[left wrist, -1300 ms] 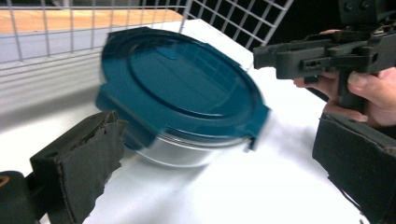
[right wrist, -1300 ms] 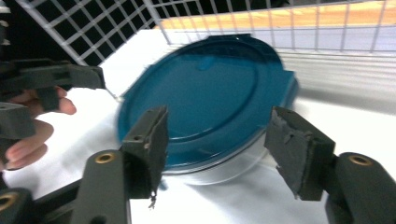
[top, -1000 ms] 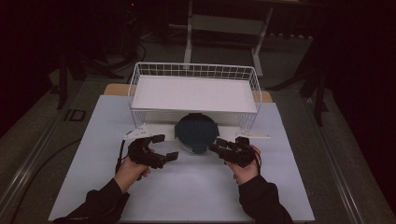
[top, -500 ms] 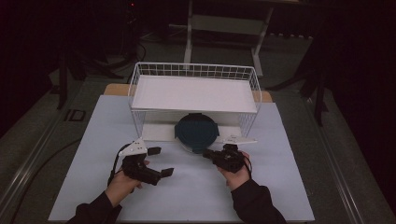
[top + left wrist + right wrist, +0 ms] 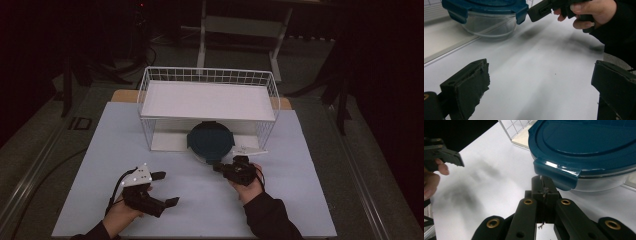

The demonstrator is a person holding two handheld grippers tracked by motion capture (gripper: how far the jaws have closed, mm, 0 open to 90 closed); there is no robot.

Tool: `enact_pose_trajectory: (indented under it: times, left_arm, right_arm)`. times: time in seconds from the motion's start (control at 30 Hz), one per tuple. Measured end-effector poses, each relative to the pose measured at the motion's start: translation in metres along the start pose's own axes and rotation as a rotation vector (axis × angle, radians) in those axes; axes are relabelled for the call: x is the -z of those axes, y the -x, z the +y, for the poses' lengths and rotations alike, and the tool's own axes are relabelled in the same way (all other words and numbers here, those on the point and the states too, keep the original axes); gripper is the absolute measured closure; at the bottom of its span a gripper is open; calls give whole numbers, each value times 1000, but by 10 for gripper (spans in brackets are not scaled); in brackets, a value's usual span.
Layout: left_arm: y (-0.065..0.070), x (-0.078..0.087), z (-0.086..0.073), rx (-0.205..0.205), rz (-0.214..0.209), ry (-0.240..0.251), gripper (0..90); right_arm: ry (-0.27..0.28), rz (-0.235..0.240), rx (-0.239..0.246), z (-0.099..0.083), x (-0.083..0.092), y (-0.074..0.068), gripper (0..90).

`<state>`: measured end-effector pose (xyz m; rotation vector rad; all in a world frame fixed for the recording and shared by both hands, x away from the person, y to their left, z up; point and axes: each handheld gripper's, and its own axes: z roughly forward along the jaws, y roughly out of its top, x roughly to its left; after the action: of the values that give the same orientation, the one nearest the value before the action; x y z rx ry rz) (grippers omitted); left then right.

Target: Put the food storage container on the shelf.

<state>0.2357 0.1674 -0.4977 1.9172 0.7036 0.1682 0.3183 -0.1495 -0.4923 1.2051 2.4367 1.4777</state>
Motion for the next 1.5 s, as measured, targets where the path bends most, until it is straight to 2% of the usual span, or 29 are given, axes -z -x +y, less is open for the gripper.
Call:
enact_pose_trajectory:
  times: [0.17,0.23,0.3,0.37,0.47,0.53,0.77,1.13,1.5]
  left_arm:
    - [2,5,-6,3,12,3,16]
    - [3,8,-9,-2,23,-3,17]
    - [4,12,-15,4,45,19,17]
    - [5,15,-18,-3,56,20,17]
    - [4,19,-21,25,54,23,16]
    - [4,20,-23,29,57,24,17]
    - [5,20,-23,15,63,32,17]
    - [3,16,-20,7,61,54,17]
    - [2,18,-19,6,61,73,17]
  right_arm:
    - [-10,-9,3,-1,-4,2,900]
    - [-9,-15,2,0,-5,4,900]
    - [-9,-10,-3,1,-8,7,900]
    - [-7,-21,12,2,-9,6,900]
    - [-4,-19,17,5,-12,7,900]
    - [-5,-21,18,7,-14,7,900]
    - [4,-28,18,13,-20,11,900]
    - [20,-66,23,26,-33,20,900]
    - [18,-94,2,30,-45,30,900]
